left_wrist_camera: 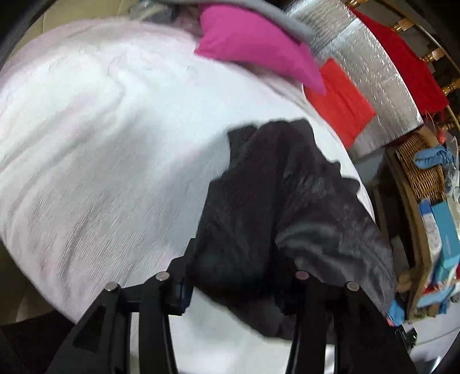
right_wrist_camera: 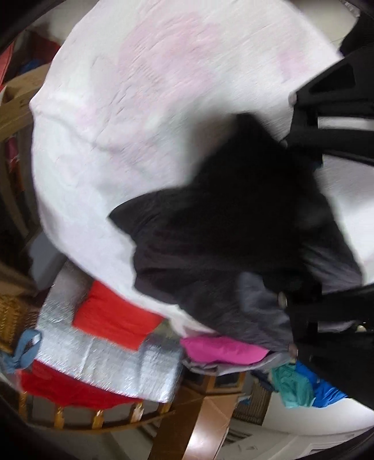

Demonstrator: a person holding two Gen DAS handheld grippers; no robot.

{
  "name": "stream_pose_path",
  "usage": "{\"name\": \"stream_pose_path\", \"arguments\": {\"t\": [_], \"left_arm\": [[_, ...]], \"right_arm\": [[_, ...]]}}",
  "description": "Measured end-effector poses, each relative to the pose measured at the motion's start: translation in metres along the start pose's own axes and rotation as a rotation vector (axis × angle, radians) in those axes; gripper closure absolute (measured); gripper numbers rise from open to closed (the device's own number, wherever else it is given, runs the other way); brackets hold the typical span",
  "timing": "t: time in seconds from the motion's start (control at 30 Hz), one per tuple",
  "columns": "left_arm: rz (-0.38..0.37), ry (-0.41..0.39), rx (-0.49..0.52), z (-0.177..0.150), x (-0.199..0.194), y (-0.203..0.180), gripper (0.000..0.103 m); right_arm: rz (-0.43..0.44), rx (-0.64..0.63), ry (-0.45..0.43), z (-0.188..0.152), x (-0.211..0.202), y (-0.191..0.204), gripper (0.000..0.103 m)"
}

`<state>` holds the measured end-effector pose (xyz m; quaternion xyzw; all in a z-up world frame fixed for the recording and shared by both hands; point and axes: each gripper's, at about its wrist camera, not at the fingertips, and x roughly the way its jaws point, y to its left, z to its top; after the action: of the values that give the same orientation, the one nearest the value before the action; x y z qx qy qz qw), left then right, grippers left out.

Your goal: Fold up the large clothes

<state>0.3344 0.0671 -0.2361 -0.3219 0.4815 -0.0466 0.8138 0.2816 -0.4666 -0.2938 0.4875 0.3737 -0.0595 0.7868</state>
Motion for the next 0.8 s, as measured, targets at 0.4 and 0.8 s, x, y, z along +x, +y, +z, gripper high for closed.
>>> {"name": "stream_pose_path", "arguments": {"t": [0.4, 0.8], "left_arm": [[0.035, -0.172, 0.447, 0.009, -0.076, -0.116, 0.048], [0.131, 0.152, 0.569, 0.054, 0.111, -0.212, 0.048]], "right_arm": [[0.053, -0.591, 0.044, -0.012, -0.061, 0.126, 0.037], [-0.047, -0.743, 0.151, 0.032, 0.102, 0.204, 0.036]]}}
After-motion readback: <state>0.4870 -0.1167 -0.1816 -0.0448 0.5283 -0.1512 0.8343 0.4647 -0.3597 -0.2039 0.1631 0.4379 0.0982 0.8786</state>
